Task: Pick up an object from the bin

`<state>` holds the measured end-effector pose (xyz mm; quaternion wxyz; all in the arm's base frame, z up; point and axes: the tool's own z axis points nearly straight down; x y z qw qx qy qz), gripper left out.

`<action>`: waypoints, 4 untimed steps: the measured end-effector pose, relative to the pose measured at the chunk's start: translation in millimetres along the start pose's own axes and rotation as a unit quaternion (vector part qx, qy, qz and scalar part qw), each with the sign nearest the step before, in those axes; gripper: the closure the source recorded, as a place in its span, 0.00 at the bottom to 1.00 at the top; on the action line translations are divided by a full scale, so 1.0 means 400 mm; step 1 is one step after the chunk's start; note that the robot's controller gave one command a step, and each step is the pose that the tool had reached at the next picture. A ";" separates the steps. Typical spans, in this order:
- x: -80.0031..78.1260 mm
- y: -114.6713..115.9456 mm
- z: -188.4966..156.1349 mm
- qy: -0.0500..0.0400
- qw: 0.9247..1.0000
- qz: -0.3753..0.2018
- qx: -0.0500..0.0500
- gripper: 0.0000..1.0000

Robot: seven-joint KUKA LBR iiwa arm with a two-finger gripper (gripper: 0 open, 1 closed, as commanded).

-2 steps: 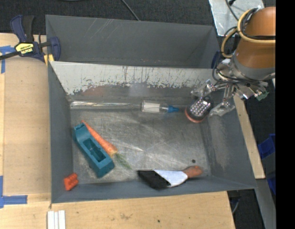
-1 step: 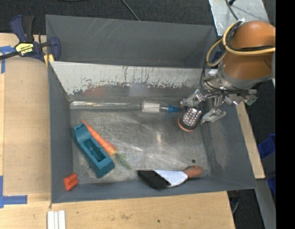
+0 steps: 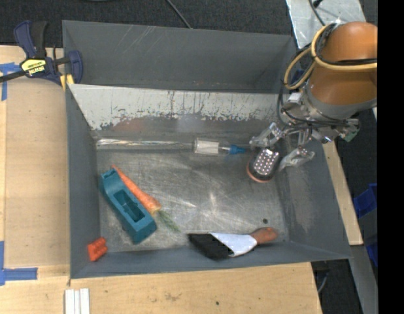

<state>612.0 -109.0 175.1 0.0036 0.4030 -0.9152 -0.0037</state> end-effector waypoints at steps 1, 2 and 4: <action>0.018 -0.079 0.244 -0.007 0.976 -0.220 0.002 1.00; 0.018 -0.079 0.244 -0.007 0.976 -0.219 0.002 1.00; 0.121 0.033 0.140 -0.001 0.926 -0.378 0.002 1.00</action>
Offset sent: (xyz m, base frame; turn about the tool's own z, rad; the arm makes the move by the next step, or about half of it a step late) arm 0.0000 0.0000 0.0000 0.0000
